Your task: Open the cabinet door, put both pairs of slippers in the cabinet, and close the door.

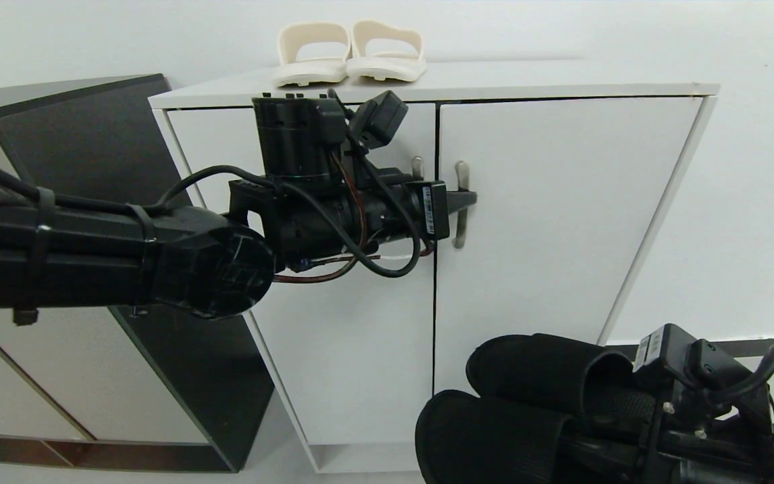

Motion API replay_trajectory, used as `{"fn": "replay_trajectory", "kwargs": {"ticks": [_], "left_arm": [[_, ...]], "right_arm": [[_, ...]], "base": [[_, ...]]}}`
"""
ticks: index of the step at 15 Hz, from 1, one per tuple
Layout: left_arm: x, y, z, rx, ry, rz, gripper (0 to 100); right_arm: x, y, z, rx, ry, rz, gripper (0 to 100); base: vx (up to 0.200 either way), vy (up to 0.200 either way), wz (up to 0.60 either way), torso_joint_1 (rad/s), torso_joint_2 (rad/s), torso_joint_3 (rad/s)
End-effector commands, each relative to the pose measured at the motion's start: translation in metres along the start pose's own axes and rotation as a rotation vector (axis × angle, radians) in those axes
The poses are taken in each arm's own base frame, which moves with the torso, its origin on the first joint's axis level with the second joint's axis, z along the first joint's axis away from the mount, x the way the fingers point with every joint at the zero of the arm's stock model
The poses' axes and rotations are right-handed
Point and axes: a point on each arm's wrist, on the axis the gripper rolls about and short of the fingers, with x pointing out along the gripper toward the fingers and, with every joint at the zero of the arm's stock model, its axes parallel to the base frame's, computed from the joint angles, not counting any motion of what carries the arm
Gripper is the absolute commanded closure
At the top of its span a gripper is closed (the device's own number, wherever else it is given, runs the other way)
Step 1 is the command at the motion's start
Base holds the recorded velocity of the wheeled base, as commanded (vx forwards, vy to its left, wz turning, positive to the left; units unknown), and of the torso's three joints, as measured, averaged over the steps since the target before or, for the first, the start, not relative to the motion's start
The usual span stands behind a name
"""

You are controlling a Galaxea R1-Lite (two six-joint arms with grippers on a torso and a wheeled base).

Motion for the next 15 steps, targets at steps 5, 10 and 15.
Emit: {"fn": "replay_trajectory", "kwargs": {"ticks": [5,10,15], "left_arm": [[-0.03,-0.027,-0.002,-0.001,0.017,-0.04,100],[-0.073,-0.052,-0.005,0.005,0.011,-0.078,100],[-0.085,-0.043,0.003,0.014,-0.018,-0.041,100]], "right_arm": [[-0.012,0.004,-0.003,-0.002,-0.028,0.14,100],[-0.015,0.004,-0.001,0.002,-0.042,0.147,100],[-0.023,0.011,-0.004,-0.014,-0.016,0.188,100]], "base": [[0.0,0.0,0.0,0.0,0.0,0.0],[0.0,0.0,0.0,0.0,0.0,0.0],[0.0,0.0,0.0,0.0,0.0,0.0]]}}
